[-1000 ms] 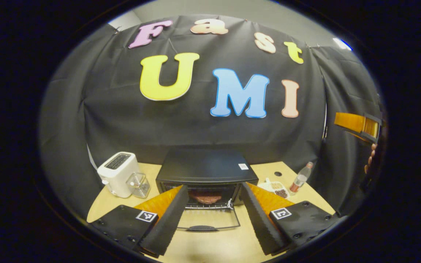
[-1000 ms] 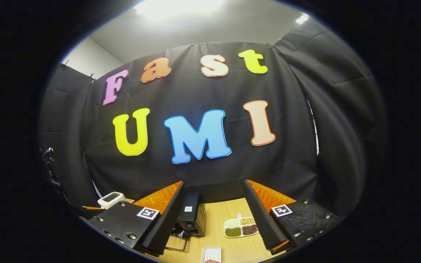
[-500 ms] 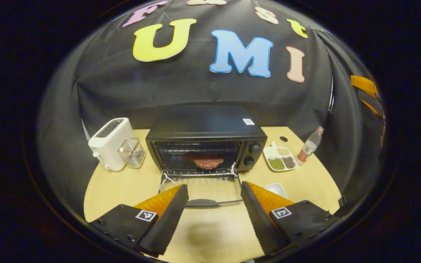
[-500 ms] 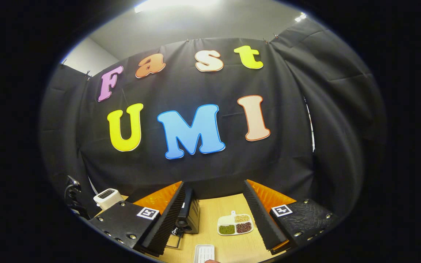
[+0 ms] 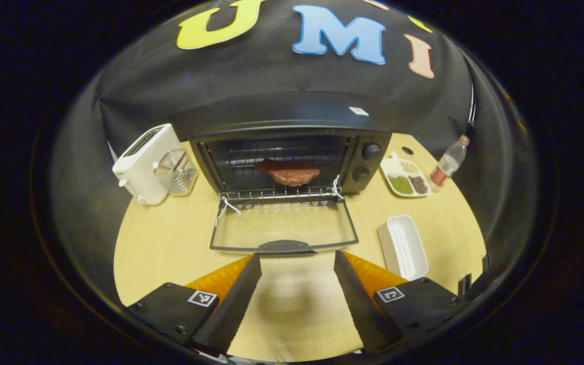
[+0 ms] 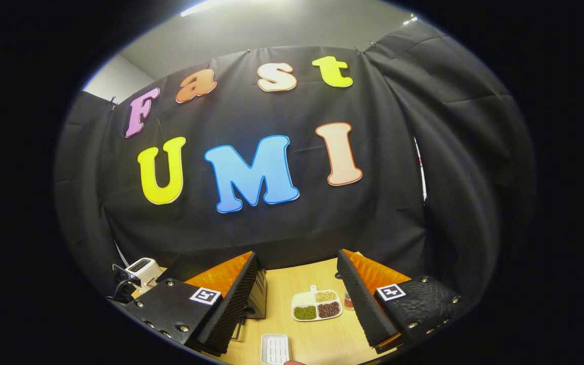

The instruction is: Open the electric oven with the left hand, put the food in, and close the electric oven.

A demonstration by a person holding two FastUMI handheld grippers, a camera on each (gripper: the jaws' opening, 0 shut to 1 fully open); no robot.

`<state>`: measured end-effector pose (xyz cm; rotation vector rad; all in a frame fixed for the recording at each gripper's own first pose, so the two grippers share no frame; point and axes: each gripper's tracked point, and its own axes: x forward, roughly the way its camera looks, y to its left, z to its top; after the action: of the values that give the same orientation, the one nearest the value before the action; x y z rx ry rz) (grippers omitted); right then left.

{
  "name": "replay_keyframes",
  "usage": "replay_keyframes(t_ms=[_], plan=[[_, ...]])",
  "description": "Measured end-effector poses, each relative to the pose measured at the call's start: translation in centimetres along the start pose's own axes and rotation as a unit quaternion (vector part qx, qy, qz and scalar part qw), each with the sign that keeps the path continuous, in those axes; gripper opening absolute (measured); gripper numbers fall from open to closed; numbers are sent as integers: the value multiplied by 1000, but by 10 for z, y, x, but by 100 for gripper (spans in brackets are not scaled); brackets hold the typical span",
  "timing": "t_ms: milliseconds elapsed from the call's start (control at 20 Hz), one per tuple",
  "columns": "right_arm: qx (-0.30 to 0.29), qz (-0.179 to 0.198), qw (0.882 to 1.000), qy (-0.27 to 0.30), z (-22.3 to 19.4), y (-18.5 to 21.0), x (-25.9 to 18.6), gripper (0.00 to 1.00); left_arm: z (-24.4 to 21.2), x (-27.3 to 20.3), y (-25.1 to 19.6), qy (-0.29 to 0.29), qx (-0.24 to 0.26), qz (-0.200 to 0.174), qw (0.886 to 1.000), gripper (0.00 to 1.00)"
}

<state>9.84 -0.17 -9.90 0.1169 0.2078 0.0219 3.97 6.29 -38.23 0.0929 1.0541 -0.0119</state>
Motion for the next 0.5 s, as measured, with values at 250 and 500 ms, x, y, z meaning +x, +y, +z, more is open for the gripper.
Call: replay_keyframes(t_ms=[250, 500], plan=[[6, -11, 1000, 10, -10, -12, 0, 96, -31, 29, 3, 74, -2, 0, 997, 100], [9, -26, 999, 19, -16, -29, 1, 96, -42, 56, 11, 118, -6, 2, 993, 98]])
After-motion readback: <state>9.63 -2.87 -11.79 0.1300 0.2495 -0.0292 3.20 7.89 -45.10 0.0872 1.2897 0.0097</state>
